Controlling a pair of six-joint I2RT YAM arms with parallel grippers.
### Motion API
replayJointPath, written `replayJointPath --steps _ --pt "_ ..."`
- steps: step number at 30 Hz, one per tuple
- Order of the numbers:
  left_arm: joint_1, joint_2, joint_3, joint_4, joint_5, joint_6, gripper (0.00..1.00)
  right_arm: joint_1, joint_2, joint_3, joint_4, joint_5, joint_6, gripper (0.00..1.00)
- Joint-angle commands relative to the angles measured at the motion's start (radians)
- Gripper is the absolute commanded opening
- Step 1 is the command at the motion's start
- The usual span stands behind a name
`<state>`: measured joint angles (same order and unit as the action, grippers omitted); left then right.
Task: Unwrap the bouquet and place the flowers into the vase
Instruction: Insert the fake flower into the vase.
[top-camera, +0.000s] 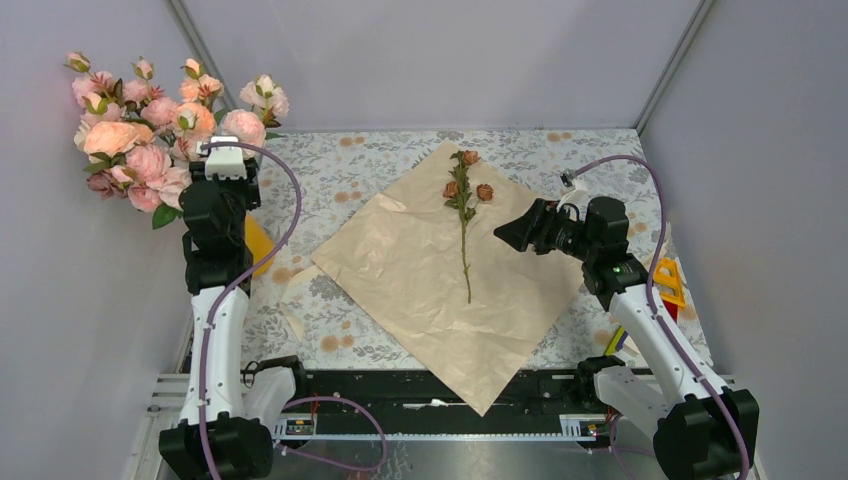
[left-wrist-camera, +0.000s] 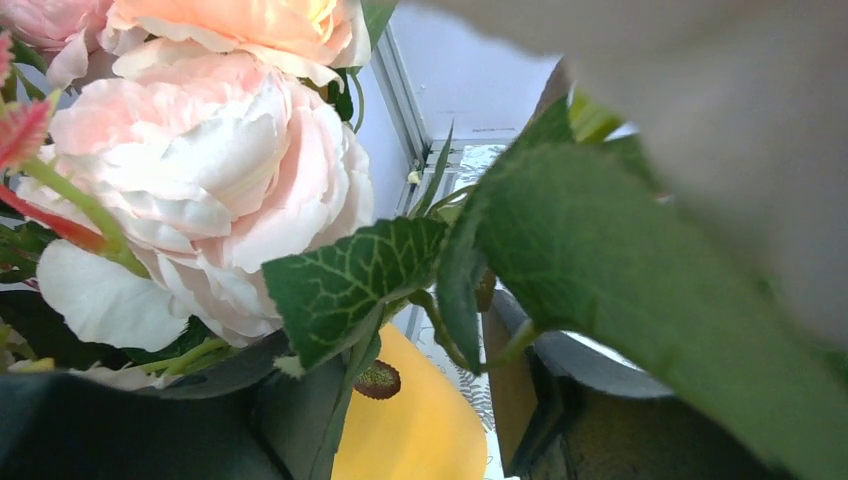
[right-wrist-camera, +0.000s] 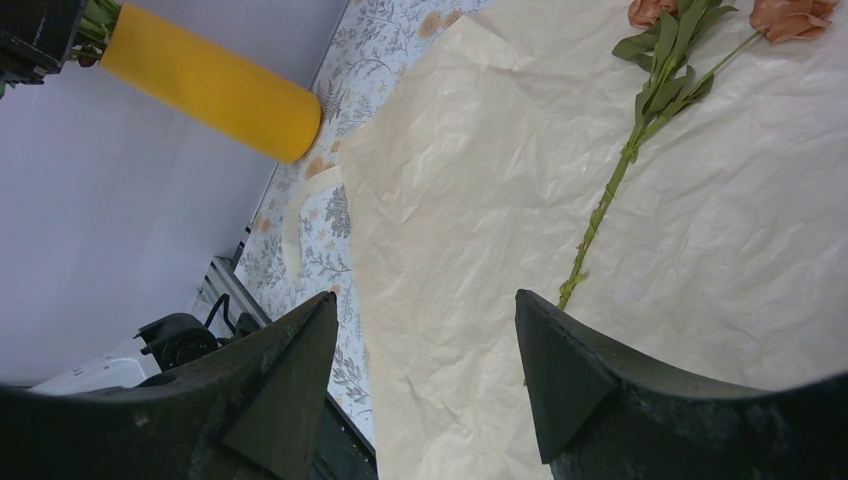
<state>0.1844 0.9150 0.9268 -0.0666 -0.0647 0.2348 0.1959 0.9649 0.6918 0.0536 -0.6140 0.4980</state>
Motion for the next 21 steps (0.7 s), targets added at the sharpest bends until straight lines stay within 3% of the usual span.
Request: replayJointPath --steps 1,21 --pt "0.005 -0.047 0.054 -0.007 0.059 -0.020 0.53 -0.004 -0.016 0.003 0.015 -0.016 -0.010 0.72" --pt "0.005 -0.124 0.188 -0.167 0.145 -0.055 0.75 -0.004 -0.033 -0.007 0.017 -0.018 -0.001 0.72"
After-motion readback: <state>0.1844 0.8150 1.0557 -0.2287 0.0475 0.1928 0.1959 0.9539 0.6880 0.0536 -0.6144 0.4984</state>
